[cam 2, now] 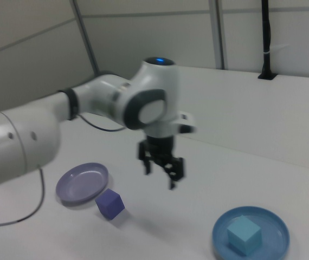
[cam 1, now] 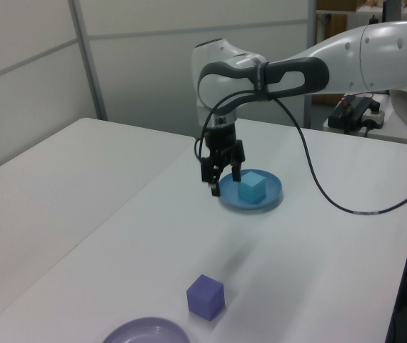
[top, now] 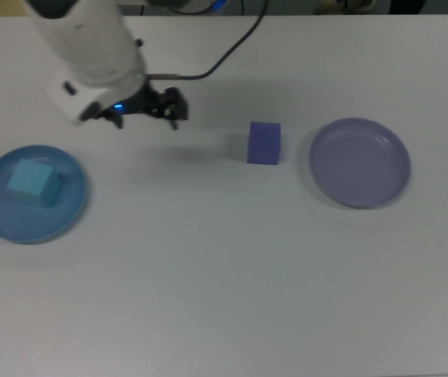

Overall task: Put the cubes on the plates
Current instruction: 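Move the open gripper down over the purple cube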

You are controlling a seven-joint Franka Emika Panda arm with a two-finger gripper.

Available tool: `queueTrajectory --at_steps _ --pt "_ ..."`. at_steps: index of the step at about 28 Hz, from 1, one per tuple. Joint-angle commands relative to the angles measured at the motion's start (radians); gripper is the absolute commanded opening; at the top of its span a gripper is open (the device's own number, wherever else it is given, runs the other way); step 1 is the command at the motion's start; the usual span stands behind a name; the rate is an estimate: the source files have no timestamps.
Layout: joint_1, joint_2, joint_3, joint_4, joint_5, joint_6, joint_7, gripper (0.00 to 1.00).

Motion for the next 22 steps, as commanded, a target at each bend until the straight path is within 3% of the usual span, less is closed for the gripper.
queueTrajectory --at_steps 1,4,9,10,14,22 --pt "0.116 -0.122 -0.018 -0.161 0.023 -0.009 0.025 1.00" --pt "0.200 -0.138 -0.018 -0.226 0.022 0.005 0.056 1.00" --pt "0.276 -0.138 -0.020 -0.334 -0.001 0.152 0.148 1.00" --pt "0.292 -0.138 -0.018 -0.384 -0.035 0.233 0.183 1.00" --pt "0.328 -0.135 -0.018 -0.490 -0.096 0.428 0.272 1.00" --pt "0.336 -0.107 -0.018 -0.512 -0.138 0.508 0.318 1.00"
